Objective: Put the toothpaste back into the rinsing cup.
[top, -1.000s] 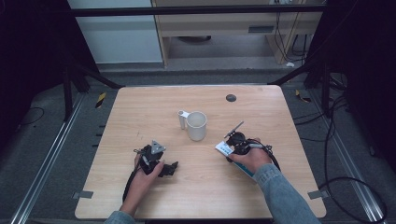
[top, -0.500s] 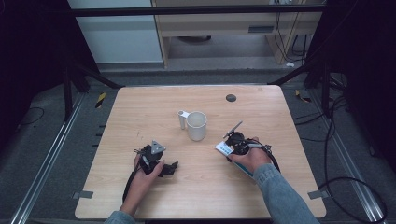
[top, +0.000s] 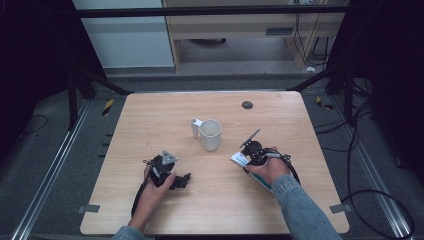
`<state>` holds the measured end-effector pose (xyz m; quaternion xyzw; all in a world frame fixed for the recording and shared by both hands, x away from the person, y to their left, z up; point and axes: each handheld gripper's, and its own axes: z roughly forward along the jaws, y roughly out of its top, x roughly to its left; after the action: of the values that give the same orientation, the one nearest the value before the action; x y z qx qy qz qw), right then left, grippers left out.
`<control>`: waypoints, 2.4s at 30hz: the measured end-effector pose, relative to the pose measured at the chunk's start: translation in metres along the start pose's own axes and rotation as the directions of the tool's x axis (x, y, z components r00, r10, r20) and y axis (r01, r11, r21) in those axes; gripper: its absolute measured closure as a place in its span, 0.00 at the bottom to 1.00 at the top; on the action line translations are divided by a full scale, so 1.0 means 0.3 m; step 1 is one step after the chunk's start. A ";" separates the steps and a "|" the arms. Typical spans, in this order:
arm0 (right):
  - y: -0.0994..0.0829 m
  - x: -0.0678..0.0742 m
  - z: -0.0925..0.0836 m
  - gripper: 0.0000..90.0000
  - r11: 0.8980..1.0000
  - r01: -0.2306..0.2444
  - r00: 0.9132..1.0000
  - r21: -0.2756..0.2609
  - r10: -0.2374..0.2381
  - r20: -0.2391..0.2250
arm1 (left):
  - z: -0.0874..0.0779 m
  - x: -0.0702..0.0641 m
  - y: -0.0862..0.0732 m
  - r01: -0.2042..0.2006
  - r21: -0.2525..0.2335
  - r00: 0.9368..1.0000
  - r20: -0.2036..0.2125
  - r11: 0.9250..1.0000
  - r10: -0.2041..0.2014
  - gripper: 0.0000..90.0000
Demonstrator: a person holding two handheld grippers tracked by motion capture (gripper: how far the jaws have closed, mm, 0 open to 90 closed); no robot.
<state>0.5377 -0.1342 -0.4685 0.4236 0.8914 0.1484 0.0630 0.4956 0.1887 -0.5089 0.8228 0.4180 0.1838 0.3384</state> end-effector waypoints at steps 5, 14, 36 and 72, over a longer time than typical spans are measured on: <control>0.001 0.001 -0.001 0.72 1.000 -0.001 1.000 0.003 0.001 0.002 | 0.000 0.000 0.000 0.000 0.000 1.000 0.000 1.000 0.000 0.00; 0.001 -0.001 -0.007 0.76 1.000 -0.012 1.000 0.001 0.012 0.001 | 0.001 0.000 0.001 0.001 -0.001 1.000 0.000 1.000 -0.001 0.00; 0.007 -0.009 -0.032 0.87 1.000 -0.020 1.000 -0.002 0.020 -0.014 | 0.001 0.001 0.001 -0.001 -0.001 1.000 0.001 1.000 0.001 0.00; 0.080 -0.060 -0.256 0.87 0.989 -0.026 0.999 -0.146 0.031 0.027 | 0.001 0.000 0.001 0.000 0.000 1.000 0.000 1.000 0.000 0.00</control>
<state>0.5485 -0.1499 -0.3884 0.4327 0.8711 0.2077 0.1046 0.4961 0.1884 -0.5089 0.8226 0.4181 0.1840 0.3386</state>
